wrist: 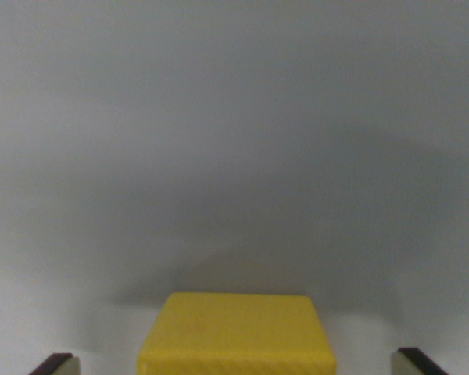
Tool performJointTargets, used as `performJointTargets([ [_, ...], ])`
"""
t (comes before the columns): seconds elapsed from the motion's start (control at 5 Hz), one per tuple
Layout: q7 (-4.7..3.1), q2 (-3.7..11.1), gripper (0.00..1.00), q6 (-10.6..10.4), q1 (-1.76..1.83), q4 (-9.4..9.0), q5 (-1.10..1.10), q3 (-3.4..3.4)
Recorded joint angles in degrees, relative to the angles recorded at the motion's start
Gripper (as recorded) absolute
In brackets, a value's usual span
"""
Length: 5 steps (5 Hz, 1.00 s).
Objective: Pick yellow cube
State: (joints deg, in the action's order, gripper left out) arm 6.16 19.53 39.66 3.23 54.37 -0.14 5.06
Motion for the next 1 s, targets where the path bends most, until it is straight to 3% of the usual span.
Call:
performJointTargets([
  [0.2,0.00,0.00,1.00,0.0,0.00,0.00,0.00,0.00],
  [1.0,0.00,-0.18,1.00,0.5,-0.01,0.27,0.02,0.00],
])
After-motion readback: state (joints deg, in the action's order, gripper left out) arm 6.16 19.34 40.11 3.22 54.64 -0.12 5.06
